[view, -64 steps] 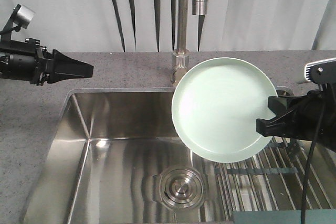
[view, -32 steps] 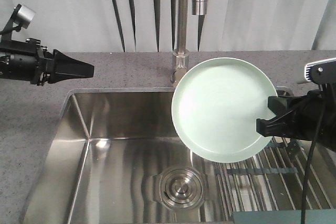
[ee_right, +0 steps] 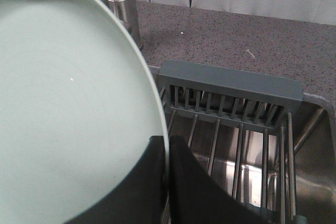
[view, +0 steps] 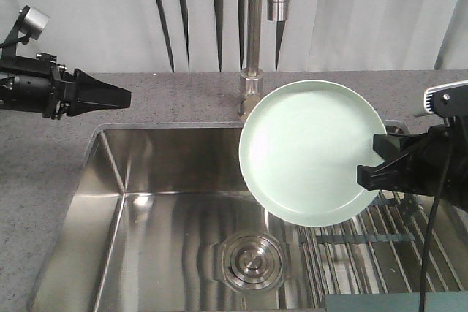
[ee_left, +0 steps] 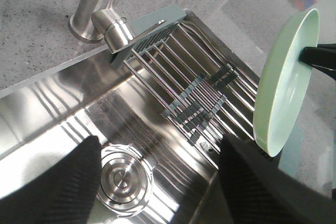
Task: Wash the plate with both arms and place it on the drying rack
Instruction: 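Pull the left gripper back away from the plate and hold it, then lift and tilt the plate with the right gripper above the sink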
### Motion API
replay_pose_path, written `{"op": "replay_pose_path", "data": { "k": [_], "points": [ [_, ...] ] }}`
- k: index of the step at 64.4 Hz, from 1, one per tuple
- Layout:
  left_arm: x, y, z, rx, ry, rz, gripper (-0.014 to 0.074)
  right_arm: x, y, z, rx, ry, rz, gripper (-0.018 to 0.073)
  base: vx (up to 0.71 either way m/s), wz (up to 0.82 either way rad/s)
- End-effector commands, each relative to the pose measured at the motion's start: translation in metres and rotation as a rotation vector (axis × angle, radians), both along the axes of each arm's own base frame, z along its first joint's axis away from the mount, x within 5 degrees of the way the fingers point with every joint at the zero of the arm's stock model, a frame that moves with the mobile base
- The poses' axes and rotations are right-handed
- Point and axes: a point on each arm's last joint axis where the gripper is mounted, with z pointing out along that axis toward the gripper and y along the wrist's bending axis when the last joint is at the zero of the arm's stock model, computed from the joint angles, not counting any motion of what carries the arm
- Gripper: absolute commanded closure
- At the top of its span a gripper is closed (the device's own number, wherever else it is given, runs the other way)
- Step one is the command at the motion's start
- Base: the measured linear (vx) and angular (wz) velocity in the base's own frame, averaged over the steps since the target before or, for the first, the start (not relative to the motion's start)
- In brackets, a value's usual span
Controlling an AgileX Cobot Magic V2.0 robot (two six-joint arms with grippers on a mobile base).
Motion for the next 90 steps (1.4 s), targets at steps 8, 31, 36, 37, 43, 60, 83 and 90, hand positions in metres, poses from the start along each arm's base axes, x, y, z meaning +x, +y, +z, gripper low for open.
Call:
{"op": "replay_pose_path", "data": {
  "k": [8, 31, 36, 37, 43, 60, 83, 90],
  "points": [
    [-0.009, -0.004, 0.029, -0.082, -0.065, -0.015, 0.0134, 0.005, -0.005, 0.027, 0.11, -0.146, -0.086, 0.0568, 0.0, 0.0],
    [-0.009, -0.004, 0.029, -0.082, -0.065, -0.015, 0.0134, 0.047, 0.028, 0.077, 0.161, 0.161, 0.115, 0.0568, 0.0, 0.0],
    [-0.009, -0.004, 0.029, -0.082, -0.065, -0.015, 0.0134, 0.06, 0.033, 0.08, 0.155, 0.237, 0.135, 0.0568, 0.0, 0.0],
    [-0.009, -0.004, 0.029, -0.082, -0.065, -0.015, 0.0134, 0.063, 0.034, 0.082, 0.148, 0.252, 0.139, 0.0568, 0.0, 0.0],
    [-0.009, -0.004, 0.029, -0.082, -0.065, -0.015, 0.0134, 0.076, 0.036, 0.09, 0.094, 0.303, 0.147, 0.0568, 0.0, 0.0],
    [-0.009, -0.004, 0.029, -0.082, -0.065, -0.015, 0.0134, 0.103, 0.025, 0.114, -0.107, 0.422, 0.034, 0.0568, 0.0, 0.0],
    [-0.009, -0.004, 0.029, -0.082, -0.065, -0.015, 0.0134, 0.101, 0.024, 0.116, -0.183, 0.584, 0.063, 0.0568, 0.0, 0.0],
    [-0.009, -0.004, 0.029, -0.082, -0.065, -0.015, 0.0134, 0.099, 0.032, 0.117, -0.122, 0.592, 0.117, 0.0568, 0.0, 0.0]
  ]
}}
